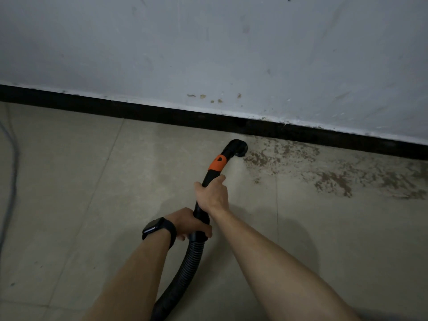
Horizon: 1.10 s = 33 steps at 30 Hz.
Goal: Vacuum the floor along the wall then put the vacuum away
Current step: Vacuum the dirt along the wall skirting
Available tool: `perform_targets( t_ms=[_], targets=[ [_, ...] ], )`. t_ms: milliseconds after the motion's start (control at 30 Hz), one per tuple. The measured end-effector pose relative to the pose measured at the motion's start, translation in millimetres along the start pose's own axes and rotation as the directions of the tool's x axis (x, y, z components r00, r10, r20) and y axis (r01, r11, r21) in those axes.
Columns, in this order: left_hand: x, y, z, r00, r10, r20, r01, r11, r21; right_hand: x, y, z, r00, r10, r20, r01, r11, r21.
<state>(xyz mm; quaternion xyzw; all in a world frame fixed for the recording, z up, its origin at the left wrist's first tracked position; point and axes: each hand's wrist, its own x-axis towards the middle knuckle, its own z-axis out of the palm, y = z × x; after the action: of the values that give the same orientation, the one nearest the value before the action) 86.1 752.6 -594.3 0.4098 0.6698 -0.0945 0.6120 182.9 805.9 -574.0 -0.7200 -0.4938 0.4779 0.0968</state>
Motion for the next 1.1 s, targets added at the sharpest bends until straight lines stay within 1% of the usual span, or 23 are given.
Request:
perform_targets(
  t_ms=[267, 433, 700, 800, 900, 967, 1100],
  targets=[
    [-13.7, -20.6, 5.9, 0.995, -0.057, 0.086, 0.048, 0.994, 0.093, -30.6, 17.2, 18.5, 0.996, 0.055, -0.066, -0.053, 0.998, 0.022],
    [-20.5, -34.8, 11.4, 0.989, -0.087, 0.123, 0.074, 0.992, 0.107, -47.0, 25.2, 27.9, 0.992, 0.076, -0.097, -0.072, 0.997, 0.034],
    [-25.4, -33.8, 19.9, 0.976, -0.108, 0.188, 0.081, 0.986, 0.145, -60.2, 39.5, 26.3, 0.983, 0.128, -0.13, -0.122, 0.991, 0.056],
    [-27.2, -29.5, 21.2, 0.974, -0.106, 0.202, 0.076, 0.985, 0.154, -61.8, 43.1, 22.3, 0.984, 0.128, -0.126, -0.12, 0.99, 0.071],
    [-27.9, -29.3, 20.5, 0.978, -0.096, 0.183, 0.068, 0.986, 0.154, -59.4, 43.1, 21.5, 0.986, 0.116, -0.117, -0.103, 0.988, 0.114],
    [-26.8, -30.2, 17.8, 0.988, -0.07, 0.138, 0.049, 0.987, 0.15, -54.5, 39.2, 21.0, 0.99, 0.099, -0.1, -0.084, 0.986, 0.141],
    [-23.7, -24.6, 7.3, 0.998, -0.024, 0.056, 0.016, 0.99, 0.139, -38.8, 23.2, 16.8, 0.996, 0.067, -0.059, -0.058, 0.988, 0.141]
  ],
)
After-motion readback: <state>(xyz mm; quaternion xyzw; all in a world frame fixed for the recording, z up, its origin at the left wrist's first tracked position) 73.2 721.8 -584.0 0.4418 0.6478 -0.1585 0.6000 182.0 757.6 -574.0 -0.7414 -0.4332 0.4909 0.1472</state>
